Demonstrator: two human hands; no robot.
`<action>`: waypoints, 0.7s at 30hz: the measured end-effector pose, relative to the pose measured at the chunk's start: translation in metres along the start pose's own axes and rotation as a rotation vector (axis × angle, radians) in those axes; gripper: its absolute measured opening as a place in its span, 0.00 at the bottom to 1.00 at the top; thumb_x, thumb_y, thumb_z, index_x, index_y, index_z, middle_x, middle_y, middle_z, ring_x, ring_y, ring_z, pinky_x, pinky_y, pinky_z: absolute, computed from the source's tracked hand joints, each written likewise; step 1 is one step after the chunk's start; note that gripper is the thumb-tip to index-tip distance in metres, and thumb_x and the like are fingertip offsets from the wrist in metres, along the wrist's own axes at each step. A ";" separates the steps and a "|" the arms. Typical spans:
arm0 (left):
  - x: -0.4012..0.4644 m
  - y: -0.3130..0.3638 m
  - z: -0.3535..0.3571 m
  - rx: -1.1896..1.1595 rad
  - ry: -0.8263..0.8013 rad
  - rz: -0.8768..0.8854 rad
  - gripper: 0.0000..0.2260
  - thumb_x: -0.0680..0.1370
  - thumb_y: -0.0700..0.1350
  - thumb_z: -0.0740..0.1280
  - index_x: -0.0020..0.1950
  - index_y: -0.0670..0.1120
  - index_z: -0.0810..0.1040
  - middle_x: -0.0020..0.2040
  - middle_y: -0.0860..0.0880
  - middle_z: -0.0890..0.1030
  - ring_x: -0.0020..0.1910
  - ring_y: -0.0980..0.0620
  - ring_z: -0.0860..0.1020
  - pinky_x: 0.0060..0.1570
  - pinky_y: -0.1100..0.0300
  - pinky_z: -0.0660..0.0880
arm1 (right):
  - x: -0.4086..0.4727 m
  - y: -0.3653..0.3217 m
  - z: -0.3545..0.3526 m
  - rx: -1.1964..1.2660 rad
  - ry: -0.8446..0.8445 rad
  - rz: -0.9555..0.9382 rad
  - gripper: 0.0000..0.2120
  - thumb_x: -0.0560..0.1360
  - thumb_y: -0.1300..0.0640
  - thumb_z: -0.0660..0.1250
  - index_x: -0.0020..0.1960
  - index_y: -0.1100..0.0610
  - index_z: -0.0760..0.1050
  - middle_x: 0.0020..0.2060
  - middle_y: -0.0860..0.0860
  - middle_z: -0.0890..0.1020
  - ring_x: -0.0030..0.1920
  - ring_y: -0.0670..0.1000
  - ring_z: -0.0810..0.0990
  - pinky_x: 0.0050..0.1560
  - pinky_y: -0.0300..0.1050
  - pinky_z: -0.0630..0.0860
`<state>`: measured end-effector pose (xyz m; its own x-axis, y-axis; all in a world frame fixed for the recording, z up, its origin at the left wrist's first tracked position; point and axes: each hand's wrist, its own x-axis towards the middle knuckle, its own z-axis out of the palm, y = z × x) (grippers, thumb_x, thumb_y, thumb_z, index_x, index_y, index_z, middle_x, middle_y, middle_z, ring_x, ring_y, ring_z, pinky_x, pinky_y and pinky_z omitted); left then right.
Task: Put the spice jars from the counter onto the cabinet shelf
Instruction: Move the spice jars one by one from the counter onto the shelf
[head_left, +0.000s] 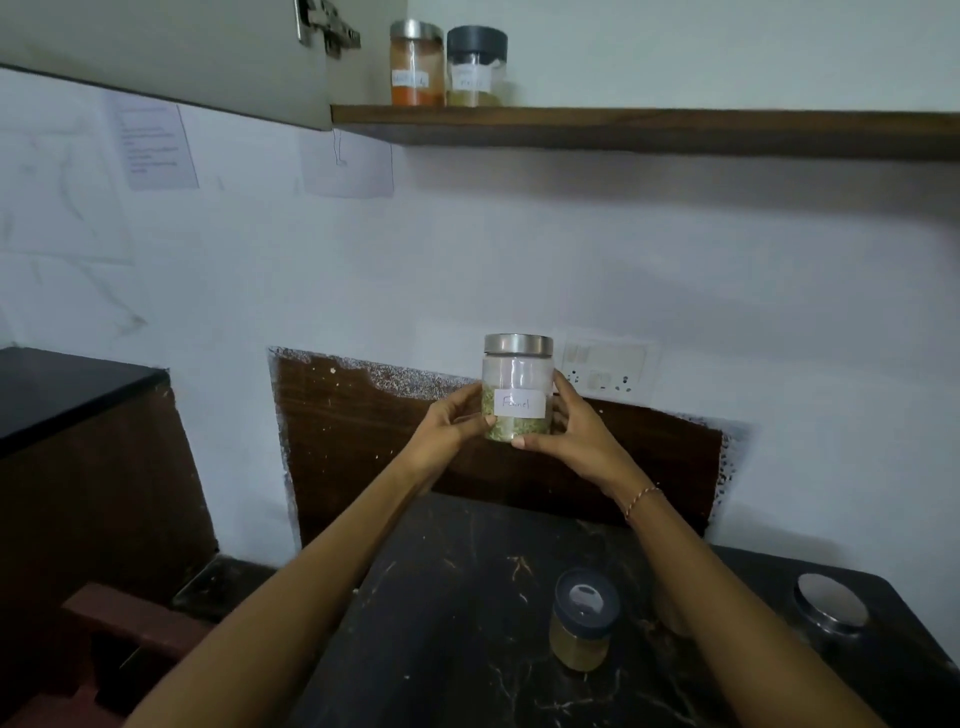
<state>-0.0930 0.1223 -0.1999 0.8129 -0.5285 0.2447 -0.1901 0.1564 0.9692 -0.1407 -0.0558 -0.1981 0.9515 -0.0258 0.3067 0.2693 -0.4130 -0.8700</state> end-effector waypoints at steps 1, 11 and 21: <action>0.005 0.008 -0.001 0.011 0.002 0.014 0.21 0.76 0.31 0.60 0.69 0.39 0.67 0.65 0.39 0.74 0.63 0.43 0.74 0.64 0.51 0.71 | 0.005 -0.006 -0.002 -0.013 0.017 -0.016 0.42 0.64 0.57 0.77 0.69 0.40 0.57 0.61 0.43 0.73 0.64 0.49 0.71 0.61 0.43 0.73; 0.060 0.117 -0.003 0.140 -0.003 0.252 0.20 0.77 0.36 0.63 0.69 0.43 0.68 0.67 0.44 0.73 0.64 0.46 0.73 0.67 0.51 0.69 | 0.064 -0.109 -0.048 -0.266 0.225 -0.265 0.45 0.65 0.54 0.77 0.74 0.51 0.54 0.69 0.55 0.67 0.66 0.54 0.70 0.58 0.44 0.73; 0.121 0.230 0.007 0.351 0.083 0.570 0.19 0.78 0.43 0.64 0.69 0.46 0.67 0.53 0.55 0.74 0.51 0.62 0.74 0.47 0.71 0.74 | 0.117 -0.212 -0.111 -0.378 0.393 -0.488 0.50 0.62 0.53 0.78 0.75 0.52 0.53 0.66 0.54 0.71 0.61 0.51 0.74 0.57 0.43 0.74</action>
<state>-0.0422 0.0890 0.0532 0.5690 -0.3761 0.7313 -0.7584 0.1038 0.6435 -0.1027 -0.0722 0.0654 0.5939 -0.0538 0.8027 0.5112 -0.7452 -0.4281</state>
